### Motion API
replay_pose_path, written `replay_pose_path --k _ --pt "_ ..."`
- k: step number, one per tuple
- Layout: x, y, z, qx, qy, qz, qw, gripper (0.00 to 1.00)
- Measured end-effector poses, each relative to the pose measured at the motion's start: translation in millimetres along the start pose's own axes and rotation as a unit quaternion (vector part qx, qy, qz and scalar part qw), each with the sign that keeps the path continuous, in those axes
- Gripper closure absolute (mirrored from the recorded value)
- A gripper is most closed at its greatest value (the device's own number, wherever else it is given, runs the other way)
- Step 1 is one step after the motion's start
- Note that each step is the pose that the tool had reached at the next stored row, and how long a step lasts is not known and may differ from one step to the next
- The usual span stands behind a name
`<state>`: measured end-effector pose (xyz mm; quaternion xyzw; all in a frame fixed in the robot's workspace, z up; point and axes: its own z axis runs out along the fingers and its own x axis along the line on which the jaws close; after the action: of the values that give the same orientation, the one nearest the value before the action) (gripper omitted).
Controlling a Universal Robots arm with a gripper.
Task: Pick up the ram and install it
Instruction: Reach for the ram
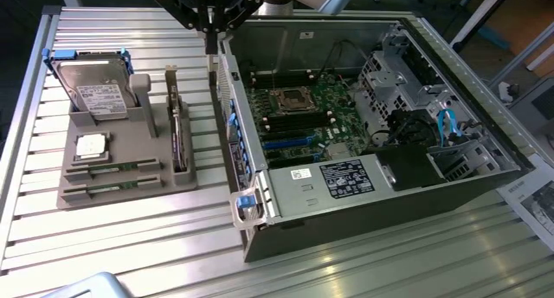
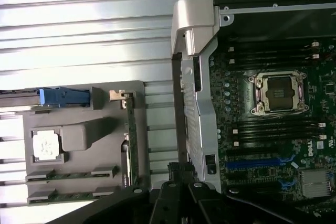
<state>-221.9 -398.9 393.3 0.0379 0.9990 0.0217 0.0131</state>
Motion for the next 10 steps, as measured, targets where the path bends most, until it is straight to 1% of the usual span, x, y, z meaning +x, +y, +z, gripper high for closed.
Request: replay_pose_path --k 2,4,5,10 --pt "7.7 -0.6 -0.3 0.0001 0.0000 0.000 1.0000 0.90" --pt "11.2 -0.8 -0.3 0.0000 0.0000 0.000 1.0000 0.90" --pt "15.1 -1.2 -0.4 0.0000 0.0000 0.000 1.0000 0.90" --pt "27.8 -2.1 -0.8 0.0000 0.0000 0.000 1.0000 0.90"
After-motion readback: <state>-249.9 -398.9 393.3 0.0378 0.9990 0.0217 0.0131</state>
